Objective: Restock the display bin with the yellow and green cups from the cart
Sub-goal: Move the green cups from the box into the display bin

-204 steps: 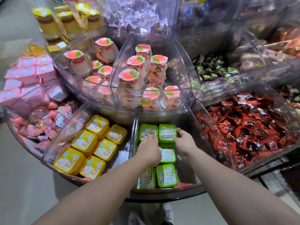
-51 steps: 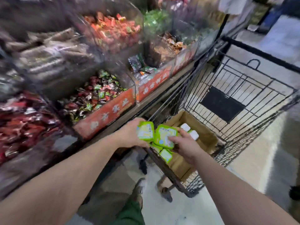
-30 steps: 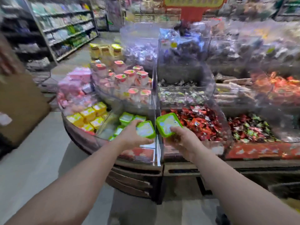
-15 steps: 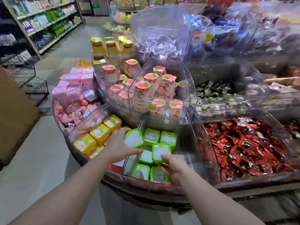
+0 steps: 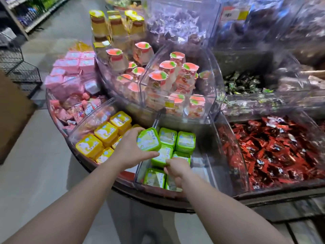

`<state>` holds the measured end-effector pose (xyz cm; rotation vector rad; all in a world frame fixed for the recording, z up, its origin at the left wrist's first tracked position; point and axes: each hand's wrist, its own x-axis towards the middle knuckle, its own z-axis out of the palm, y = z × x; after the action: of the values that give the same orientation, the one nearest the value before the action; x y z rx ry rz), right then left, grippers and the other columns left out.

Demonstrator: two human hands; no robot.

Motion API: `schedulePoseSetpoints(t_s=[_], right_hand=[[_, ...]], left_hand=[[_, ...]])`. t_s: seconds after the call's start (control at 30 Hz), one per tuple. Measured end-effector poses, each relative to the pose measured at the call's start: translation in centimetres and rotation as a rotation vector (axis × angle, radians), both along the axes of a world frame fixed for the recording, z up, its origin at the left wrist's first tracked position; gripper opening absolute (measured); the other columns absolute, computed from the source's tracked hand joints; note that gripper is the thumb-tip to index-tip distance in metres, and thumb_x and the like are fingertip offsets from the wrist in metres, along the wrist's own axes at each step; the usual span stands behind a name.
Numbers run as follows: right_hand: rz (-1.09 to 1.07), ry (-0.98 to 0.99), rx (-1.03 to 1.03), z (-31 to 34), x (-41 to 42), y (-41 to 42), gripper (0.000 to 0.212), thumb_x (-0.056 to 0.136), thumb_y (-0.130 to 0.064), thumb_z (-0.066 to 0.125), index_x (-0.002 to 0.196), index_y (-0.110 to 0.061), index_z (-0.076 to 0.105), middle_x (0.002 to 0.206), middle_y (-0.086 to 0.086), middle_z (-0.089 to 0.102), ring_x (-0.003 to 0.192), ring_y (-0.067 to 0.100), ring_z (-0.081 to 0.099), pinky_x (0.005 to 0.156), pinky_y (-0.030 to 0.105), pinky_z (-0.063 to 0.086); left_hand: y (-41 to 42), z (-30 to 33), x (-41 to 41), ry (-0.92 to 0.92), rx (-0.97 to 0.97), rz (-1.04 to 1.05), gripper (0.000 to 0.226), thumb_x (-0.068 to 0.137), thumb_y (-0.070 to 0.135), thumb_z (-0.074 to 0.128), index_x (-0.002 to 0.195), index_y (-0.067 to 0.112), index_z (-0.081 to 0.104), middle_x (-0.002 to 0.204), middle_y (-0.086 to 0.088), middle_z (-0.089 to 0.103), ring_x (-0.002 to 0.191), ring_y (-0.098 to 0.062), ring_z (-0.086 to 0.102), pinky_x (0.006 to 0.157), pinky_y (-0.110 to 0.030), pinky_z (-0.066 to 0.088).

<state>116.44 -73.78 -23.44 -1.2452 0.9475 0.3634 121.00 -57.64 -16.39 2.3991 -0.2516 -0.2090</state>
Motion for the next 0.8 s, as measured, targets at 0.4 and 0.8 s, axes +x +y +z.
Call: schedulePoseSetpoints(t_s=[0.4, 0.8], right_hand=[[0.207, -0.252, -0.002, 6.8, -1.5, -5.9, 0.034, 0.089, -0.041, 0.063, 0.114, -0.018, 0.061, 0.089, 0.001, 0.059, 0.058, 0.014, 0.052, 0.053, 0.025, 0.044], [0.035, -0.05, -0.018, 2.6, -3.8, -7.3, 0.006, 0.092, -0.001, 0.056, 0.096, -0.001, 0.061, 0.074, 0.017, 0.064, 0.054, 0.017, 0.055, 0.043, 0.02, 0.051]], left_hand=[[-6.1, 0.3, -1.5, 0.06, 0.169, -0.273, 0.104, 0.056, 0.056, 0.083, 0.142, 0.026, 0.032, 0.138, -0.001, 0.039, 0.127, -0.018, 0.043, 0.103, -0.034, 0.04], [-8.1, -3.0, -3.2, 0.112, 0.168, -0.279, 0.103, 0.064, 0.041, 0.083, 0.147, 0.023, 0.024, 0.144, -0.006, 0.033, 0.134, -0.023, 0.032, 0.11, -0.032, 0.029]])
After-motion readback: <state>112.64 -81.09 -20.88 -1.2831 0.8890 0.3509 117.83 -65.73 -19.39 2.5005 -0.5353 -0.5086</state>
